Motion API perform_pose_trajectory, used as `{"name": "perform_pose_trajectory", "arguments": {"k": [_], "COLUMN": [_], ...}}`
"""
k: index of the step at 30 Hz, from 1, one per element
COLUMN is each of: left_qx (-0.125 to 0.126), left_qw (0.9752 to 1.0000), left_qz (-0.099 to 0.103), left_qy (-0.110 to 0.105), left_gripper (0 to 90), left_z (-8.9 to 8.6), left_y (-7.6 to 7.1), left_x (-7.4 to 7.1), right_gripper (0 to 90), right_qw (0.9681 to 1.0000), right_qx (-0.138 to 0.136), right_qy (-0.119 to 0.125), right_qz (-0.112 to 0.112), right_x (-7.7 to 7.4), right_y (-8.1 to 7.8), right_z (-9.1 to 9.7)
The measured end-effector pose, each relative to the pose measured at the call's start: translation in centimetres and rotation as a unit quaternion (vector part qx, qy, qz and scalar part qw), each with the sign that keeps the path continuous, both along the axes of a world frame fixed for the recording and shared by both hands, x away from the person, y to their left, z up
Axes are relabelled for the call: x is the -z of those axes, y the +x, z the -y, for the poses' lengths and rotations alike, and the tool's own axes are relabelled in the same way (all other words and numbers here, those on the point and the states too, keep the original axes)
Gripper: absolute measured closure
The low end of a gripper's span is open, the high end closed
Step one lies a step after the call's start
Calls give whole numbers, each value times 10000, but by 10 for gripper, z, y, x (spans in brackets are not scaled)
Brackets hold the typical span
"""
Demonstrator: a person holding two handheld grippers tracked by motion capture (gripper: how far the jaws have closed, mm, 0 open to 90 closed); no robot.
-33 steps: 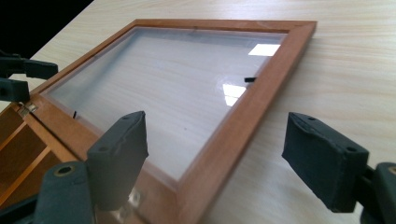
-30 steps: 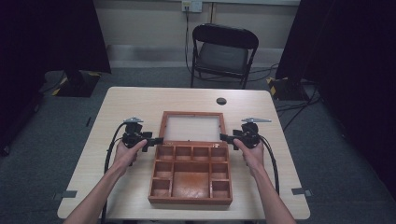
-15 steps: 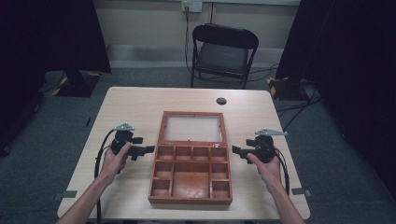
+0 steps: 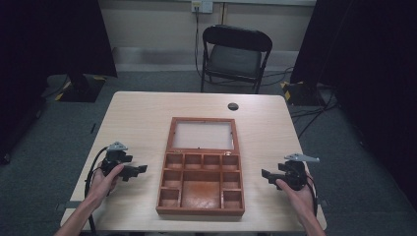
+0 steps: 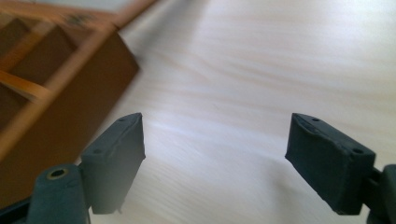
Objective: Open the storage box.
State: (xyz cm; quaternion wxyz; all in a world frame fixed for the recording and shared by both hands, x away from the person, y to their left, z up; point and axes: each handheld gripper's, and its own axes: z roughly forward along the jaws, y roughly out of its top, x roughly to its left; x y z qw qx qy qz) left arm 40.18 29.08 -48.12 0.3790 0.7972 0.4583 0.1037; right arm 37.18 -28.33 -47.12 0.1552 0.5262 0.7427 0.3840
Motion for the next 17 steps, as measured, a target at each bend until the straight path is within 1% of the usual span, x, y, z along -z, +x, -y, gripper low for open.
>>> {"name": "perform_pose_trajectory", "arguments": {"k": [1, 2, 3, 4, 5, 6, 7, 8, 9, 10, 11, 12, 13, 14, 16, 17], "left_qx": [-76, -103, -146, -174, -187, -188, -164, -164, -189, -227, -230, -251, -303, -376, -380, -431], "left_qw": [9998, 9998, 9996, 9993, 9987, 9980, 9976, 9976, 9963, 9953, 9953, 9952, 9950, 9951, 9950, 9948], "left_qz": [53, 24, 22, 88, 141, 178, 199, 199, 380, 513, 530, 545, 585, 553, 546, 548], "left_qy": [190, 189, 231, 316, 451, 576, 647, 647, 748, 783, 782, 769, 748, 730, 739, 741], "left_gripper": [163, 163, 163, 163, 163, 163, 163, 152, 151, 150, 129, 112, 78, 48, 37, 37], "left_z": [-3, -5, -6, -6, -5, -4, -4, -4, -2, -1, -2, -2, -3, -3, -3, -2], "left_y": [-1, -1, -2, -2, -3, -4, -4, -4, -5, -5, -5, -4, -4, -4, -4, -4], "left_x": [2, 2, 3, 4, 6, 9, 11, 11, 15, 17, 18, 19, 21, 21, 21, 22], "right_gripper": [176, 172, 172, 172, 172, 170, 151, 152, 152, 152, 148, 128, 125, 125, 124, 125], "right_qw": [9999, 9997, 9995, 9993, 9989, 9983, 9977, 9975, 9968, 9965, 9952, 9943, 9945, 9945, 9945, 9945], "right_qx": [52, 87, 161, 258, 347, 412, 456, 488, 529, 554, 535, 530, 521, 520, 521, 520], "right_qy": [-91, -234, -256, -208, -240, -366, -457, -488, -586, -628, -821, -916, -873, -872, -874, -874], "right_qz": [-24, -35, -85, -147, -183, -199, -208, -129, -95, -83, 35, 155, 247, 249, 249, 248], "right_x": [3, 6, 9, 12, 14, 17, 19, 21, 21, 22, 24, 27, 29, 29, 29, 29], "right_y": [-1, -1, -1, -1, -1, 0, 0, 0, 0, 0, -1, -2, -3, -3, -3, -3], "right_z": [2, 4, 6, 8, 9, 9, 10, 10, 9, 8, 7, 5, 5, 5, 5, 5]}}
